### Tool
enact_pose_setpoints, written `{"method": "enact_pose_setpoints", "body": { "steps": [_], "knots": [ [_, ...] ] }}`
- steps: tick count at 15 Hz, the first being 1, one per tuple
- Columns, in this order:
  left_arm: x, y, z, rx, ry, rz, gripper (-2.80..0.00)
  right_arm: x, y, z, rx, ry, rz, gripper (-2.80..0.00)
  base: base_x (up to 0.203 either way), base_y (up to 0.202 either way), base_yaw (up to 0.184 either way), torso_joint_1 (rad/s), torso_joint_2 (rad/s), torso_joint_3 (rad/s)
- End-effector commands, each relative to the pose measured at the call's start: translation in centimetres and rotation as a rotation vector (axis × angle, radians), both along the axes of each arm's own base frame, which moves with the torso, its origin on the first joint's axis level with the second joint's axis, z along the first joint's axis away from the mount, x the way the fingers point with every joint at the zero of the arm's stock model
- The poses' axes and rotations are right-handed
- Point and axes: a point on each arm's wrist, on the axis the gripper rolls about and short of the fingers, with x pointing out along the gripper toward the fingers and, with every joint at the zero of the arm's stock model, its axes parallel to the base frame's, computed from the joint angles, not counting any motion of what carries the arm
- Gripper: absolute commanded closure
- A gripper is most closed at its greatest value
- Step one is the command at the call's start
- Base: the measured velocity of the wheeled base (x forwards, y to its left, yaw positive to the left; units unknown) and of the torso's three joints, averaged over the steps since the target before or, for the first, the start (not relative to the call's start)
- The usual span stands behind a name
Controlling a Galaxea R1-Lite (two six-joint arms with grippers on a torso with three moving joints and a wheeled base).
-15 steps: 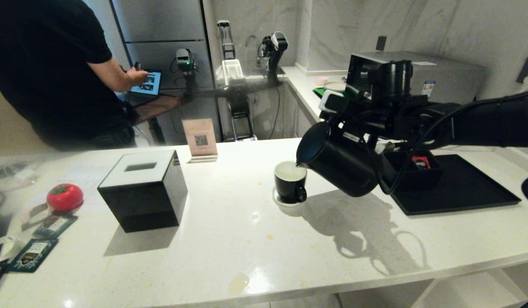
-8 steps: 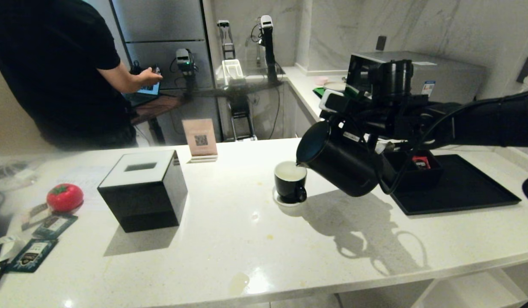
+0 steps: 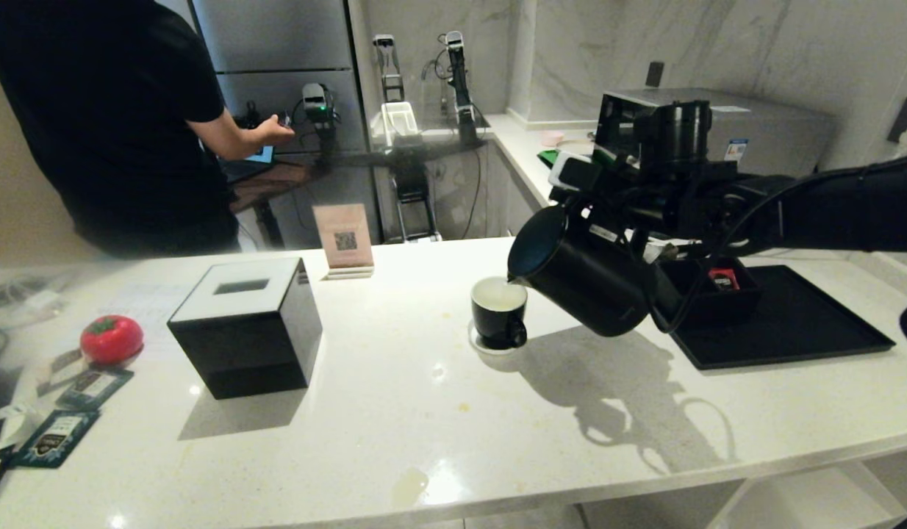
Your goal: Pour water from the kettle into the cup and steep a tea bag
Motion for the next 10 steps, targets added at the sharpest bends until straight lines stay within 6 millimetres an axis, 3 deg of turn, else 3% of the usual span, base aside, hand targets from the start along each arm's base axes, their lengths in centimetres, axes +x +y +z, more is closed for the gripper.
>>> {"method": "enact_pose_setpoints", "body": {
  "steps": [1,10],
  "knots": [
    [0.01,0.00,0.01,-0.002,0.001,0.001,0.00,-0.12,-0.02,0.26,-0.001,-0.009,0.002,0.00,0.000,0.000,0.000,0.000,0.00,0.000],
    [0.01,0.00,0.01,-0.002,0.001,0.001,0.00,-0.82,-0.31,1.16,0.139,0.000,-0.022,0.00,0.000,0.000,0.000,0.000,0.00,0.000]
  ]
}}
